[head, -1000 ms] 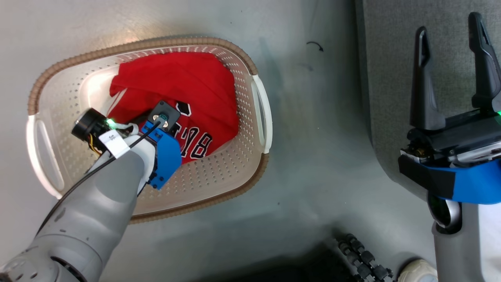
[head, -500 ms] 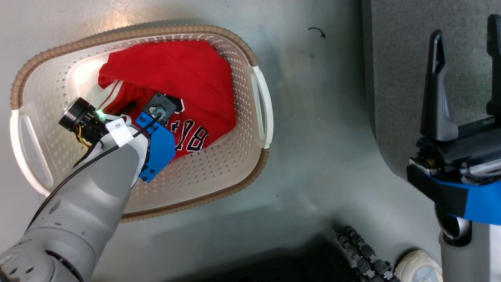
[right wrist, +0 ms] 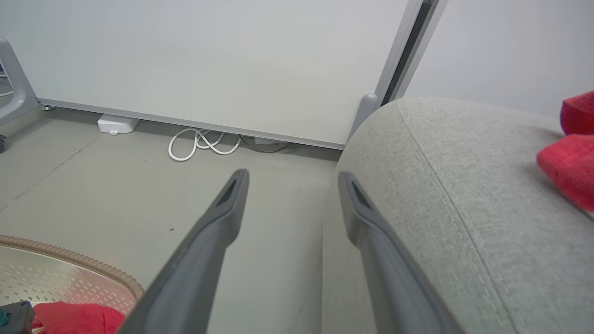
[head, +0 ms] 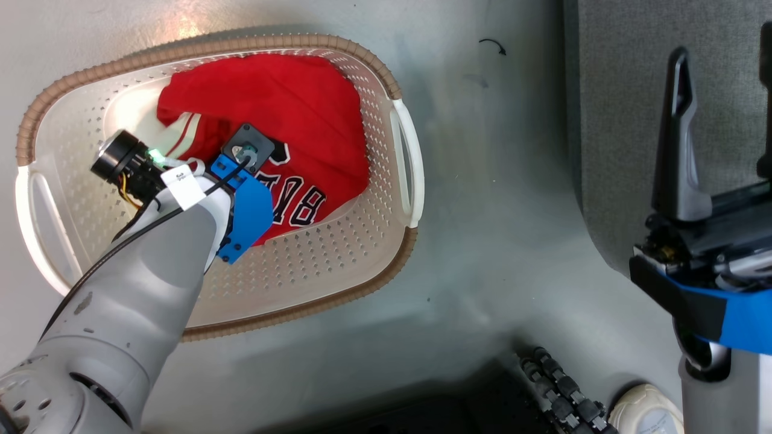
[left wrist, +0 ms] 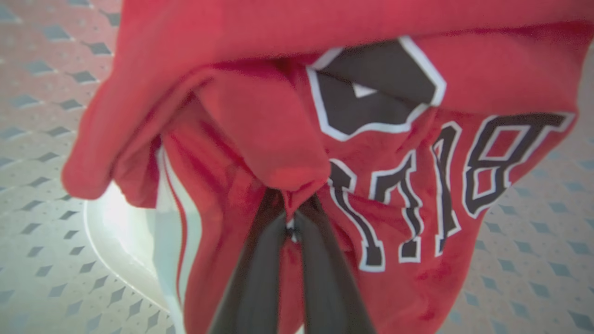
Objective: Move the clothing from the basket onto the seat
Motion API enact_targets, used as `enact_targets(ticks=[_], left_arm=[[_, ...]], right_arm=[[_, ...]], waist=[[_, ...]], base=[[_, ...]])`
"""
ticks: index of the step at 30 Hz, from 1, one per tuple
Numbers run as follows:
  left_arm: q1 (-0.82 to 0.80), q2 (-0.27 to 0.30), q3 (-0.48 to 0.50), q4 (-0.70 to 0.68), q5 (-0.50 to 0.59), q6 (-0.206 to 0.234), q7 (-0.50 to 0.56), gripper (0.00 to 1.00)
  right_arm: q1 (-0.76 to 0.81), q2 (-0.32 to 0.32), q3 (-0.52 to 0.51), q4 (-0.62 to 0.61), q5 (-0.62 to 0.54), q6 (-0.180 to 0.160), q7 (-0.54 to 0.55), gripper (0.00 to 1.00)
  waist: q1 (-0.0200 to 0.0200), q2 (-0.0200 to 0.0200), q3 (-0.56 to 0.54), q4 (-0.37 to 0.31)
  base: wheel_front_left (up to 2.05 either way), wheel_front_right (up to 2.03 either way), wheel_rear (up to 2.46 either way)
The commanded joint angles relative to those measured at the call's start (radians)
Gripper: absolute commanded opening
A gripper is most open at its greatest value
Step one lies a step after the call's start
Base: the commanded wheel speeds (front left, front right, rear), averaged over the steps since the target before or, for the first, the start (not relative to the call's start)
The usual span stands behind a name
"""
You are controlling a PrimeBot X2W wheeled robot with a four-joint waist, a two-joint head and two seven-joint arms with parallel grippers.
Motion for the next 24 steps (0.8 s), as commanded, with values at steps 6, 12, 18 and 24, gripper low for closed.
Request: enact_targets(ticks=[6, 12, 18, 24], left_arm=[[-0.007, -0.021, 0.016, 0.0, -0.034, -0.024, -0.075, 0.0], [0.056, -0.031, 0.055, 0.001, -0.084, -0.034, -0.164, 0.0], [0.111, -0.053, 0.076, 0.0, -0.12, -0.05, -0.242, 0.0], [0.157, -0.08, 0.094, -0.002, -0.152, -0.058, -0.293, 0.0]], right_arm=[[-0.049, 0.002, 0.003, 0.036, 0.016, 0.0, -0.003, 1.0], [-0.06, 0.002, -0.003, 0.085, 0.024, 0.0, -0.003, 1.0], [-0.056, 0.001, -0.007, 0.137, 0.027, 0.0, -0.003, 1.0], [-0.034, 0.001, -0.02, 0.183, 0.031, 0.0, -0.003, 1.0]], waist=[[0.0, 0.0, -0.04, 0.009], [0.0, 0.0, -0.118, 0.031], [0.0, 0.0, -0.214, 0.053], [0.0, 0.0, -0.319, 0.077]], base=[[0.0, 0.0, 0.0], [0.0, 0.0, 0.0], [0.0, 0.0, 0.0], [0.0, 0.0, 0.0]])
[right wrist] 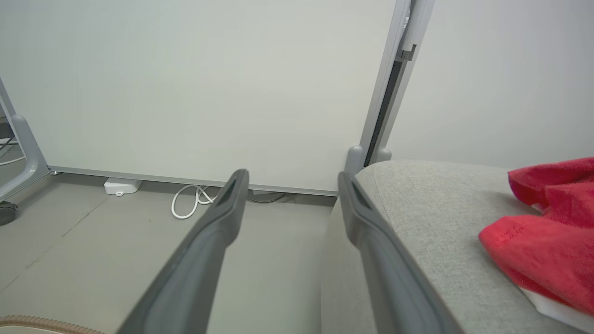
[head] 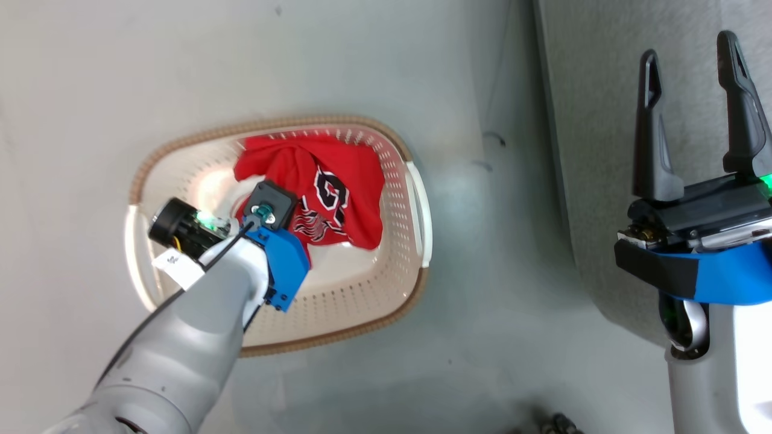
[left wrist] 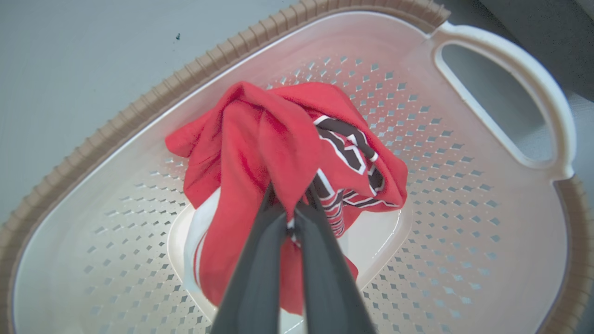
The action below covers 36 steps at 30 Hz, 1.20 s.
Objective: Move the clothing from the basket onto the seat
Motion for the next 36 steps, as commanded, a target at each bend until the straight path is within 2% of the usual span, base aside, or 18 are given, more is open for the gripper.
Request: enact_targets(ticks=[1, 8, 16, 23, 29, 36], left_arm=[[0.008, -0.005, 0.005, -0.002, -0.008, -0.003, -0.008, 0.0], [0.058, -0.018, 0.039, -0.04, -0.034, -0.004, -0.034, 0.0], [0.133, 0.034, 0.151, -0.21, -0.025, 0.031, -0.034, 0.0], [0.215, 0.071, 0.271, -0.341, 0.02, 0.044, -0.034, 0.0], [0.276, 0.083, 0.375, -0.455, 0.075, 0.039, -0.035, 0.0], [0.323, 0.07, 0.465, -0.58, 0.146, 0.026, -0.035, 0.0]], right_arm=[[0.01, 0.0, -0.005, 0.004, 0.004, 0.0, -0.003, 1.0], [0.048, 0.0, -0.014, 0.06, -0.005, 0.0, -0.003, 1.0], [0.101, 0.0, -0.018, 0.103, -0.007, 0.0, -0.003, 1.0], [0.154, 0.0, -0.02, 0.134, 0.002, 0.0, -0.003, 1.0], [0.199, 0.0, -0.023, 0.153, 0.005, 0.0, -0.003, 1.0], [0.245, 0.0, -0.022, 0.169, 0.011, 0.0, -0.003, 1.0]], waist=[[0.0, 0.0, -0.051, 0.02], [0.0, 0.0, -0.185, 0.052], [0.0, 0.0, -0.326, 0.077], [0.0, 0.0, -0.44, 0.084], [0.0, 0.0, -0.527, 0.096], [0.0, 0.0, -0.61, 0.111]], base=[[0.0, 0.0, 0.0], [0.0, 0.0, 0.0], [0.0, 0.0, 0.0], [0.0, 0.0, 0.0], [0.0, 0.0, 0.0], [0.0, 0.0, 0.0]])
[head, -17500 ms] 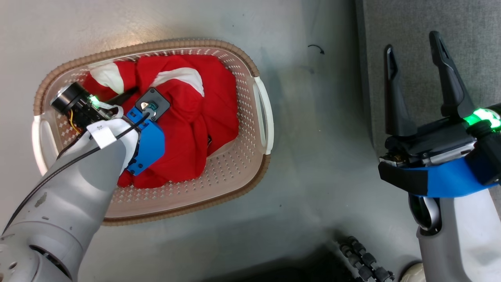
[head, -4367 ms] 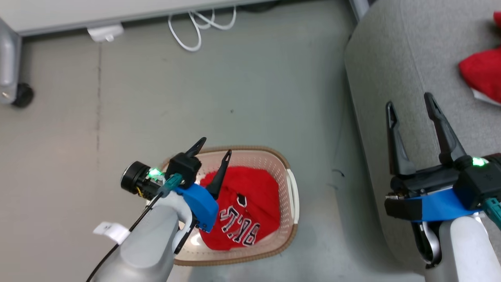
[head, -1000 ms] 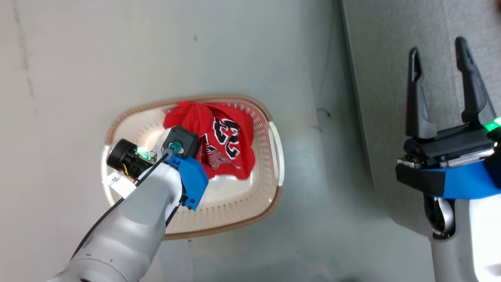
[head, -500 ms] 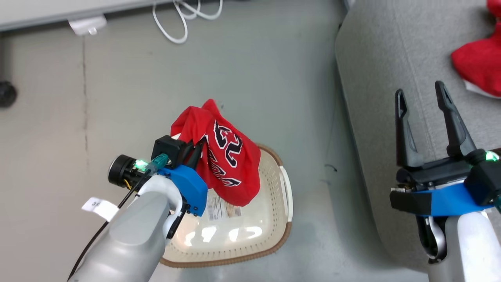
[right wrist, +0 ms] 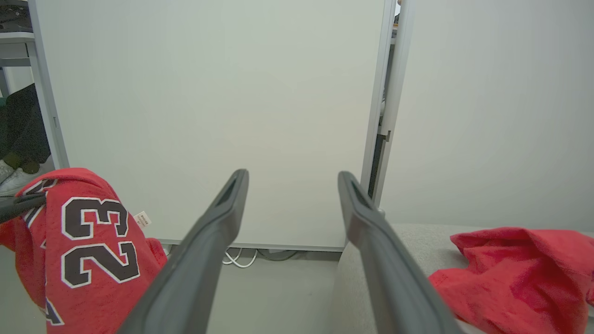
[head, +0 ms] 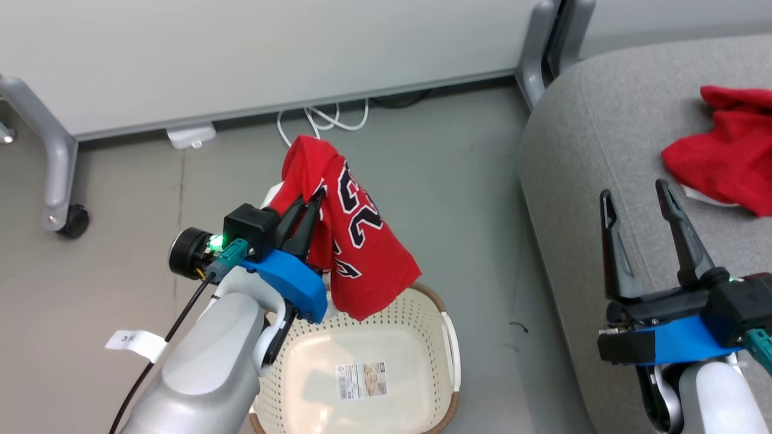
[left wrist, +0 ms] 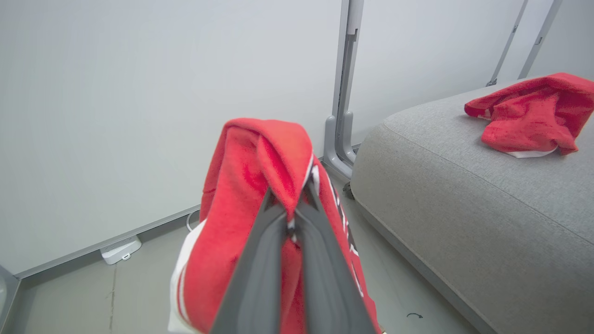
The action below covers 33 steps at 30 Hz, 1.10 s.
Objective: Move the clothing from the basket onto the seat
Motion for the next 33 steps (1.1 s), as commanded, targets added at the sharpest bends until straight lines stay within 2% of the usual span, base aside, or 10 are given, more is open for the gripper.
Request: enact_targets(ticks=[1, 7, 14, 25, 33], left_arm=[[0.012, -0.003, 0.008, -0.015, 0.008, -0.007, -0.005, 0.0], [-0.001, -0.014, 0.025, -0.096, 0.038, -0.033, -0.005, 0.0], [-0.037, -0.01, -0.014, -0.166, 0.034, -0.05, 0.012, 0.0], [-0.024, 0.011, -0.06, -0.374, 0.01, -0.053, 0.111, 0.0], [0.001, 0.031, -0.075, -0.48, -0.005, -0.034, 0.186, 0.0]], right_arm=[[0.02, 0.0, 0.001, 0.004, 0.003, 0.0, -0.003, 1.0], [0.047, 0.0, 0.003, 0.01, 0.009, 0.0, -0.003, 1.0], [0.072, 0.0, 0.002, 0.013, 0.017, 0.0, -0.003, 1.0], [0.1, 0.0, 0.004, 0.016, 0.038, 0.0, -0.003, 1.0], [0.09, 0.0, 0.024, 0.016, 0.052, 0.0, -0.003, 1.0]], waist=[[0.0003, -0.0001, -0.028, 0.009], [0.0003, -0.0001, -0.074, 0.021], [0.0003, -0.0001, -0.112, 0.028], [0.0003, -0.0001, -0.139, 0.034], [0.0003, -0.0001, -0.131, 0.041]], base=[[0.0, 0.0, 0.0], [0.0, 0.0, 0.0], [0.0, 0.0, 0.0], [0.0, 0.0, 0.0], [0.0, 0.0, 0.0]])
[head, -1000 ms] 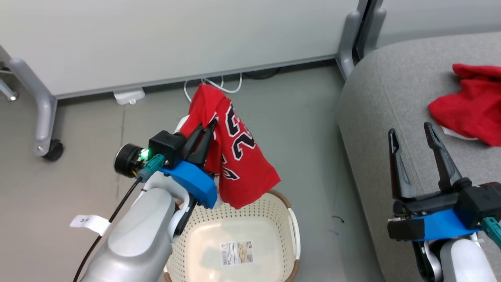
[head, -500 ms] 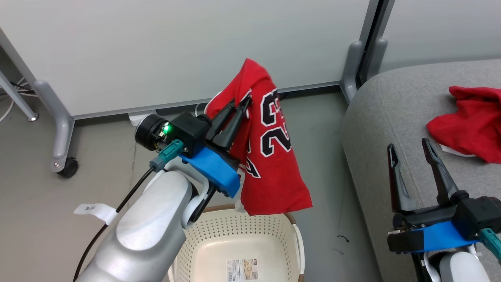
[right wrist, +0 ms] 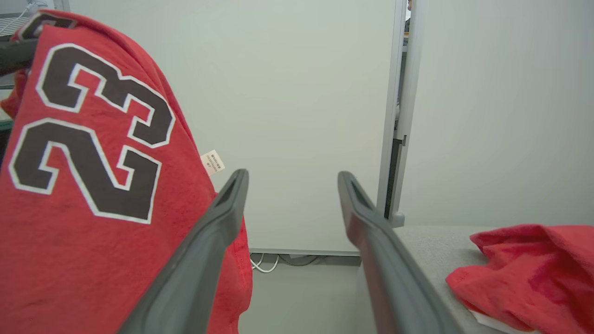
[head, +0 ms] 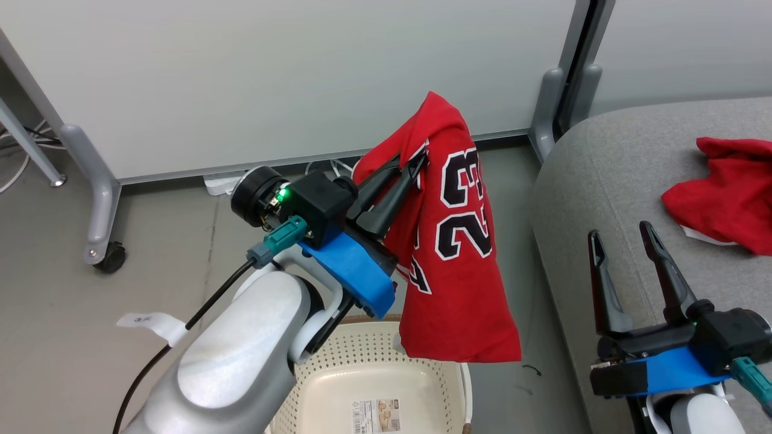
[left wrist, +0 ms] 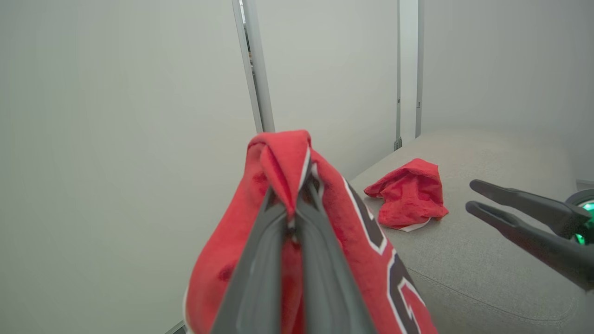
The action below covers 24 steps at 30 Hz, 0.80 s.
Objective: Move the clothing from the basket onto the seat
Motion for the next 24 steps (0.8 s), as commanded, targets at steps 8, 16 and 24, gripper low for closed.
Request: enact_targets(ticks=[8, 16, 24], left_arm=[[0.016, 0.014, -0.008, -0.041, -0.002, 0.014, 0.016, 0.0], [0.002, 0.02, -0.012, -0.04, 0.003, 0.021, 0.014, 0.0], [-0.022, 0.007, -0.025, -0.032, 0.012, 0.022, 0.004, 0.0]], right_arm=[[-0.057, 0.0, 0.07, -0.028, -0.016, 0.0, -0.003, 1.0], [-0.137, 0.0, 0.205, -0.024, -0.029, 0.0, -0.003, 1.0], [-0.211, -0.001, 0.339, 0.048, -0.001, 0.0, -0.003, 1.0]], waist=[[0.0, -0.0001, 0.014, 0.005], [0.0, -0.0001, 0.027, 0.005], [0.0, -0.0001, 0.052, 0.015]], base=[[0.0, 0.0, 0.0], [0.0, 0.0, 0.0], [0.0, 0.0, 0.0]])
